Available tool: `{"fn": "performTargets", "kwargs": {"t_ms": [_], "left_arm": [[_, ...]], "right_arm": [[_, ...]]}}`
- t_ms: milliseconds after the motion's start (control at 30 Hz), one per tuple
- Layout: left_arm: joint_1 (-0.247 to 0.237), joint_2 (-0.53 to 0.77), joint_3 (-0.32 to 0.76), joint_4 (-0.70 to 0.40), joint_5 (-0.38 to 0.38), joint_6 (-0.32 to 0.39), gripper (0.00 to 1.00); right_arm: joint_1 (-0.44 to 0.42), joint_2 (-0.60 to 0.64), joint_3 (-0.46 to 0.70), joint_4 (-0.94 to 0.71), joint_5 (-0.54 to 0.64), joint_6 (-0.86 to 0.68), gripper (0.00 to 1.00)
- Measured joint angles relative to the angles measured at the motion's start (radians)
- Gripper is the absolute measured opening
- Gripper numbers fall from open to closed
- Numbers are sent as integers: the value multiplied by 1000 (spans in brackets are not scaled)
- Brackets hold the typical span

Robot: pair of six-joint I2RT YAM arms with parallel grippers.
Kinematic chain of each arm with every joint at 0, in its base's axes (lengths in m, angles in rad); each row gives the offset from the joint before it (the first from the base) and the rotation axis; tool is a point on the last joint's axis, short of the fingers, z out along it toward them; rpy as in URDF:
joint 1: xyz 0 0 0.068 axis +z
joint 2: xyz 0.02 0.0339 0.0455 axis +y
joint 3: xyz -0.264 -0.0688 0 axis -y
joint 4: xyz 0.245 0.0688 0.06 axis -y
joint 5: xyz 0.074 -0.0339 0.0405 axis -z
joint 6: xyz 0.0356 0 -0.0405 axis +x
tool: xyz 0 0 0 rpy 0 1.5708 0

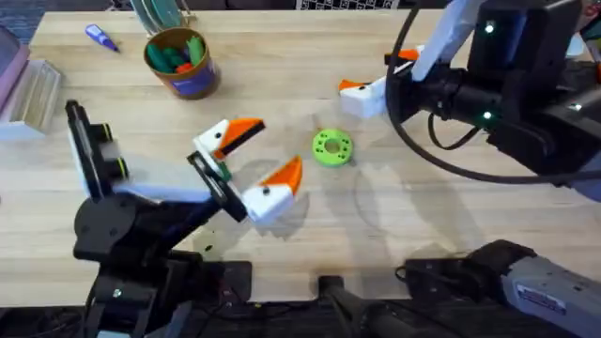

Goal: Pick up the gripper from the table and insert it into the empty holder that is missing its gripper. Then pick up a screw, insert it into the mounting hole, and use the screwdriver to tighten it. Finally, clean up the table by picking up the vegetable and placing it into the bucket.

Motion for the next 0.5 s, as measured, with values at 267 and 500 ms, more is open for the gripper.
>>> {"fn": "performTargets", "kwargs": {"t_ms": [267, 500], "left_arm": [[0, 25, 211, -278, -218, -130, 985], [0, 215, 474, -596, -384, -81, 985]], "right_arm": [[4, 0, 0, 0, -52, 49, 991], [4, 0, 0, 0, -63, 59, 991]]}}
